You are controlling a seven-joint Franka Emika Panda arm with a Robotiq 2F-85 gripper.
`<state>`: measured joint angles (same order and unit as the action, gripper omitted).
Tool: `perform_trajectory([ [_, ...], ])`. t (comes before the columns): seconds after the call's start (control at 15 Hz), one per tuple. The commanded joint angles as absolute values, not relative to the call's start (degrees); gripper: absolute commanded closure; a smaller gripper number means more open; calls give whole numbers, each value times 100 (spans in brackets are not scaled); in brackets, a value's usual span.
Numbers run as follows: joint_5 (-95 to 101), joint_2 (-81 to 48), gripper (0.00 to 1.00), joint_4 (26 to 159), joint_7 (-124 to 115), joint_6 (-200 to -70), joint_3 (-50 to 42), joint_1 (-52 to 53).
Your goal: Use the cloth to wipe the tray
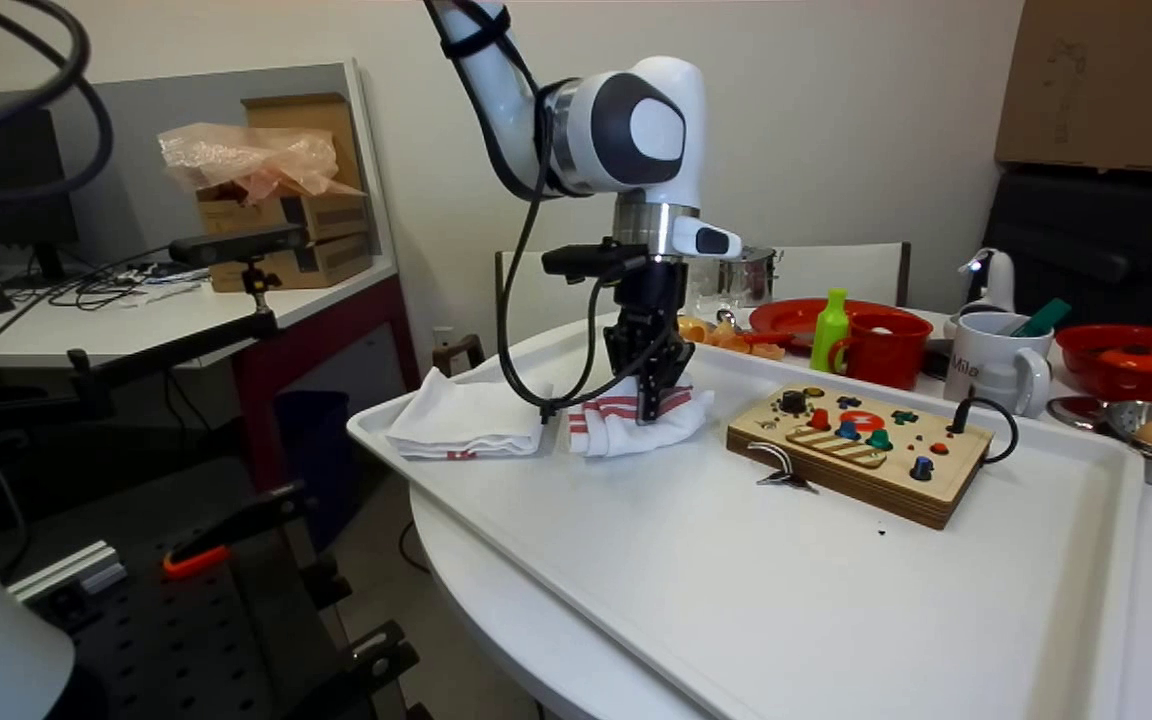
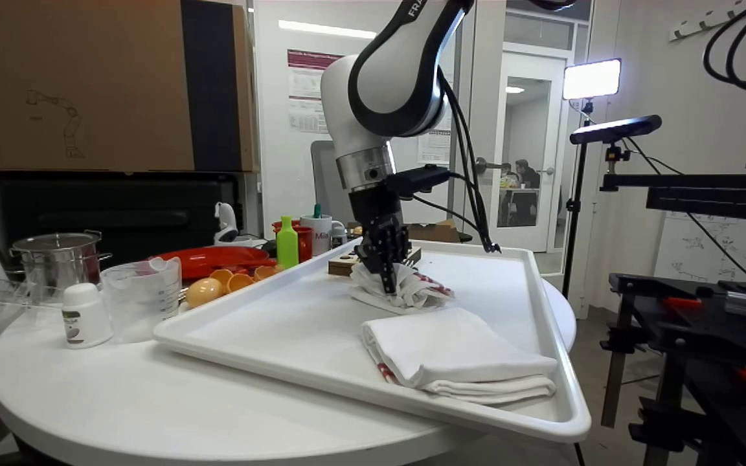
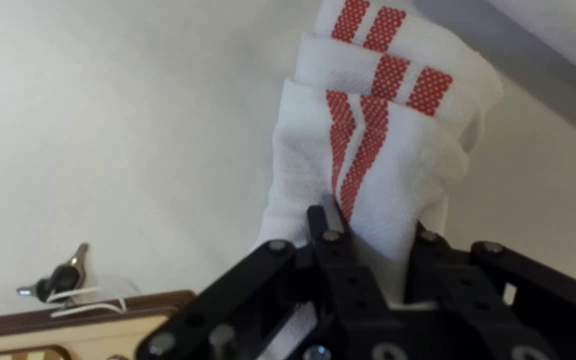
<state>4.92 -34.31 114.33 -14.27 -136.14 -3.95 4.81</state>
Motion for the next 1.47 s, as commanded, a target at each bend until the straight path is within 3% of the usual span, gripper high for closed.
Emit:
perform_trajectory([
  [0.0, 716, -3858, 94, 10786, -1329, -13439, -392, 642],
  [1.4, 1145, -4204, 94, 9679, -1138, -13038, -40, 1442],
])
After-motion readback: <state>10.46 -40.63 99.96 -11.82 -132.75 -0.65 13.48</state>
